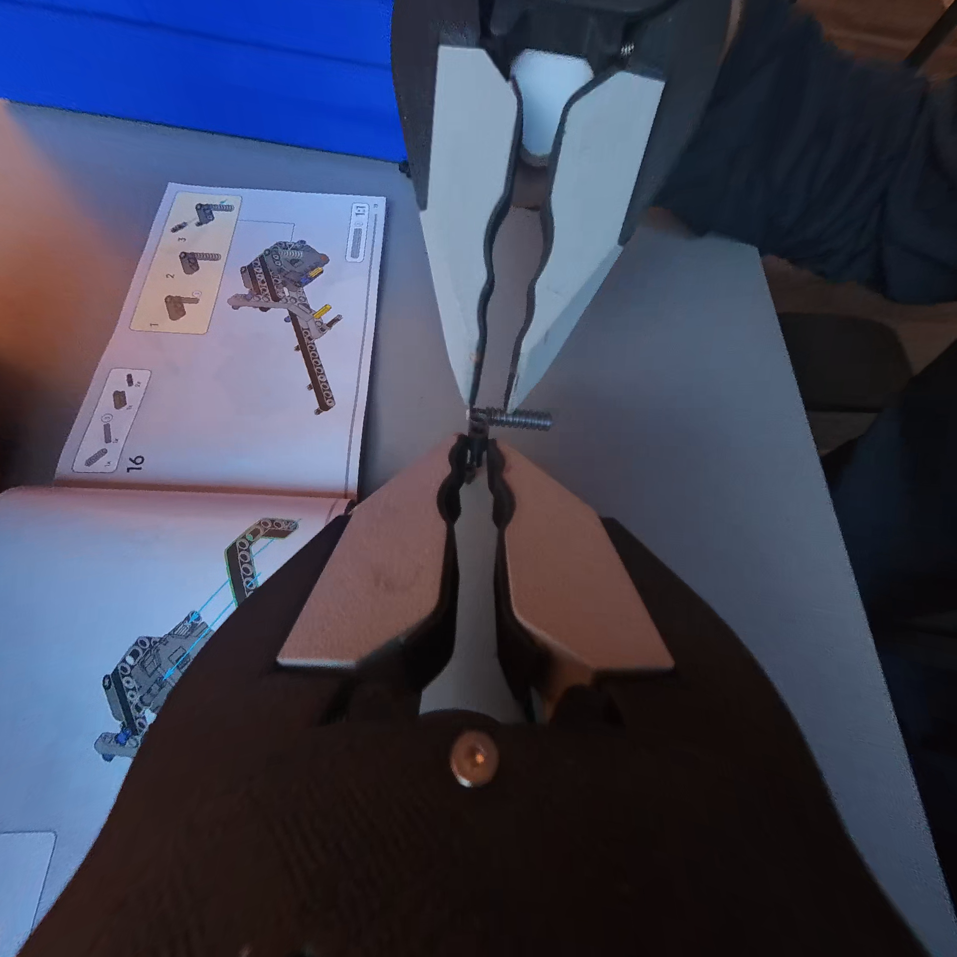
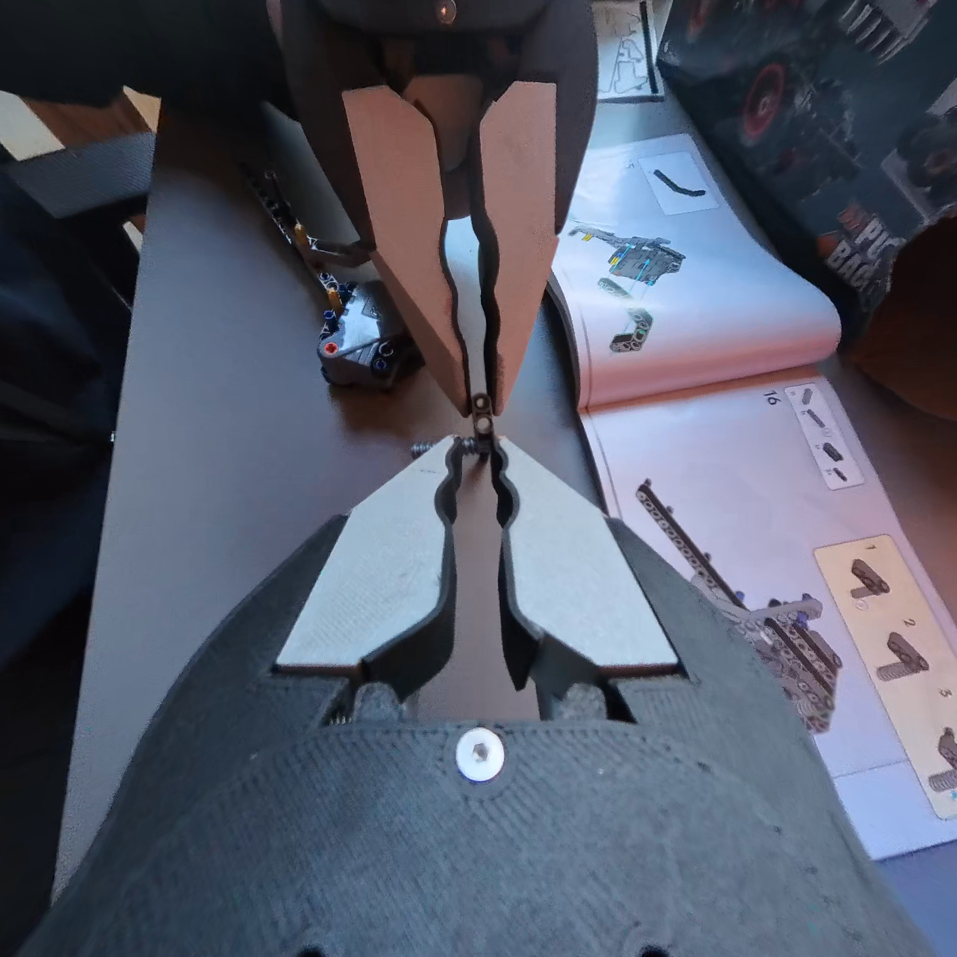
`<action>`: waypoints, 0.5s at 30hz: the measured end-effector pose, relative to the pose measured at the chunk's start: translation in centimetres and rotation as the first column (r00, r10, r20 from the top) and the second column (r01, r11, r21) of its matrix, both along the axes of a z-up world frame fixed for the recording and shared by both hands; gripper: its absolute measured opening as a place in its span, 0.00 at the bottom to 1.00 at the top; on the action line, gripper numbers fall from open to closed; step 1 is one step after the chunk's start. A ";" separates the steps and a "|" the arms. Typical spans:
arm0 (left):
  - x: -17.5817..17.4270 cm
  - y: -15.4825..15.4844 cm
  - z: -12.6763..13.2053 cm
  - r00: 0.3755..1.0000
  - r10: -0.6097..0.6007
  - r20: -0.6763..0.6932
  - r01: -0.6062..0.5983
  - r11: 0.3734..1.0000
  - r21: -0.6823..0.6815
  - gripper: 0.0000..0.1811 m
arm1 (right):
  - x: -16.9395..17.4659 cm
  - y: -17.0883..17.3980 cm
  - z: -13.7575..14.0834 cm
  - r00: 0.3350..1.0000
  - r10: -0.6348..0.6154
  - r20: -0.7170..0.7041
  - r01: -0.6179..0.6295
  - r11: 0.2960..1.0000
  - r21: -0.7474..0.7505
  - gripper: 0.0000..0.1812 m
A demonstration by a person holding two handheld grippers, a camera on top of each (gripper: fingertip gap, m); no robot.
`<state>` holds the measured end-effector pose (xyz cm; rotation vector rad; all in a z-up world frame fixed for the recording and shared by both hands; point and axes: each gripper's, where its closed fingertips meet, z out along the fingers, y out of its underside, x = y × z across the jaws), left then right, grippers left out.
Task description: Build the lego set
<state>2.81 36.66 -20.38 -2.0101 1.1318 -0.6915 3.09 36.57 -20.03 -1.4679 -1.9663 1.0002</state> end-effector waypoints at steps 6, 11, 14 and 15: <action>0.2 -0.1 0.0 1.000 -0.015 -0.014 0.016 0.999 0.034 0.03 | -0.6 0.4 -0.1 0.999 -0.042 -0.009 0.042 0.997 -0.071 0.09; 0.2 0.0 0.3 1.000 -0.014 0.000 0.014 0.999 0.042 0.03 | -0.4 0.1 0.2 1.000 -0.011 -0.023 0.009 0.995 -0.103 0.04; 0.1 0.0 0.1 1.000 -0.007 0.009 0.007 1.000 0.018 0.03 | -0.6 0.1 0.1 1.000 -0.006 -0.028 0.004 0.998 -0.062 0.03; 0.1 -0.1 0.0 1.000 -0.007 0.010 0.007 1.000 -0.007 0.03 | -0.6 0.0 0.0 1.000 -0.003 -0.022 0.001 0.998 -0.060 0.03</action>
